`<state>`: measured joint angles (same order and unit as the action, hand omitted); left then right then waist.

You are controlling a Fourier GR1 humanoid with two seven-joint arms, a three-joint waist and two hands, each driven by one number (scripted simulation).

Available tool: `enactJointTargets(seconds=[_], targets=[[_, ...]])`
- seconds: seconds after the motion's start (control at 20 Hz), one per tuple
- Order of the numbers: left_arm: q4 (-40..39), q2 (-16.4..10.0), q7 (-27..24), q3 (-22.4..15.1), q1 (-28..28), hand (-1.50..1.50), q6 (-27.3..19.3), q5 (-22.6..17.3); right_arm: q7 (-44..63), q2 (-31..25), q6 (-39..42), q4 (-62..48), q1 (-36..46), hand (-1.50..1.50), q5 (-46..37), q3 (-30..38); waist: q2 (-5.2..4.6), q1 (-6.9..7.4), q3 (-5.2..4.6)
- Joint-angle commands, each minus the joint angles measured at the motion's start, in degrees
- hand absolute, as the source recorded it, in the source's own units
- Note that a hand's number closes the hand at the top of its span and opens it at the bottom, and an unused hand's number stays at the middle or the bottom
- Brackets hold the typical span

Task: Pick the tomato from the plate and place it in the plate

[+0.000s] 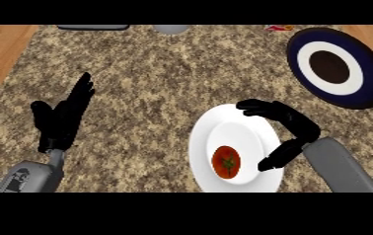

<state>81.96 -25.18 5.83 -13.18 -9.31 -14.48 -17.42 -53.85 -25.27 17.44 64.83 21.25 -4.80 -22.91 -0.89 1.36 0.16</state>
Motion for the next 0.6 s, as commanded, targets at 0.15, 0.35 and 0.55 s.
enactJointTargets(seconds=[0.15, 0.35, 0.55], targets=[[-0.3, -0.6, 1.1, 2.4, 0.9, 0.00, 3.2, -0.6, -11.1, -0.1, -1.1, -5.9, 3.0, -1.50, -8.7, -2.9, 0.78, -0.63, -0.12], [-6.0, 3.2, -0.1, 2.0, -3.0, 0.00, 1.5, 2.4, -9.9, -1.8, -0.8, -7.1, 5.1, -1.50, -12.1, -3.9, 0.70, -1.26, -0.16], [-4.5, 1.1, 0.7, 4.8, -2.1, 0.00, 3.8, 1.1, -1.8, -4.4, -1.3, 1.6, 3.0, -1.50, -16.5, -7.2, 1.00, -1.57, -0.19]])
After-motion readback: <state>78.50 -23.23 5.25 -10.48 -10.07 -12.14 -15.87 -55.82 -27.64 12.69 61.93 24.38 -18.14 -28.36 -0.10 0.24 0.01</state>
